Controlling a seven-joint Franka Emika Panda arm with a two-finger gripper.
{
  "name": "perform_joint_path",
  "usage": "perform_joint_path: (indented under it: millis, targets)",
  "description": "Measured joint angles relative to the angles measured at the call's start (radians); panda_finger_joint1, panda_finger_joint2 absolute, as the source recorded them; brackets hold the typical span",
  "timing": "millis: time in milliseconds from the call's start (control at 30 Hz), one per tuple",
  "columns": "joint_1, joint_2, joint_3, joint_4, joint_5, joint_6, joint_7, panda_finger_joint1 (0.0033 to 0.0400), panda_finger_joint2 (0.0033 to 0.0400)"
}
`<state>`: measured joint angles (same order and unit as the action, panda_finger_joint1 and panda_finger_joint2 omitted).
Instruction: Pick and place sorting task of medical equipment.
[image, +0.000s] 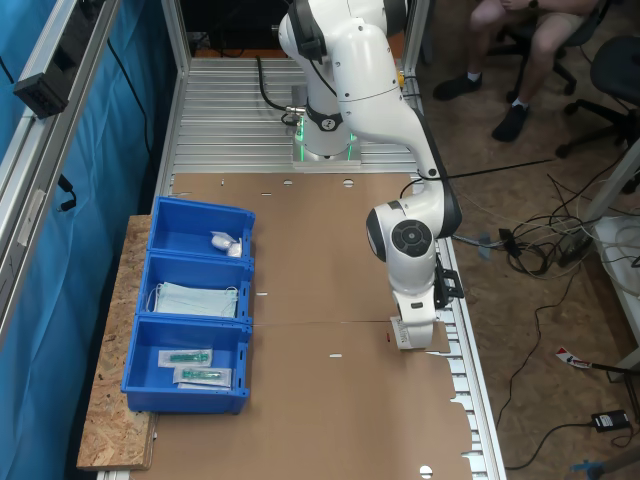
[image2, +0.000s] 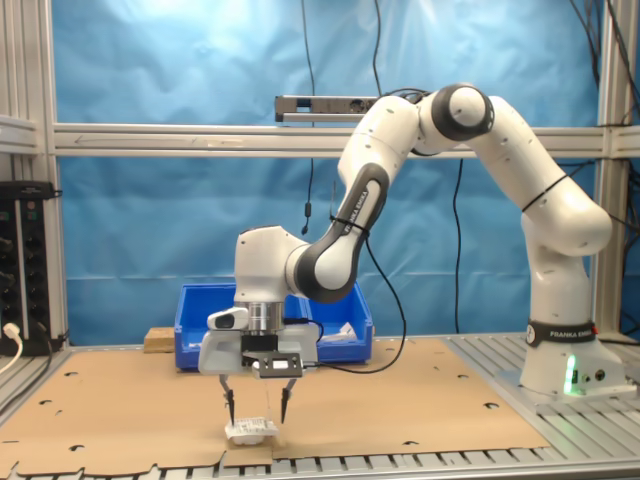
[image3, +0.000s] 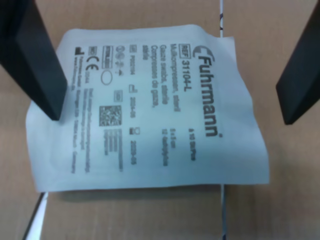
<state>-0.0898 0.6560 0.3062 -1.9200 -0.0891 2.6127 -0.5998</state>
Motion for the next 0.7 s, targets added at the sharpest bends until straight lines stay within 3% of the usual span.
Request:
perform_joint_path:
  millis: [700]
  targets:
    - [0.000,0.033,-0.007,0.024,0.000,0.038,0.000,0.0400,0.0400]
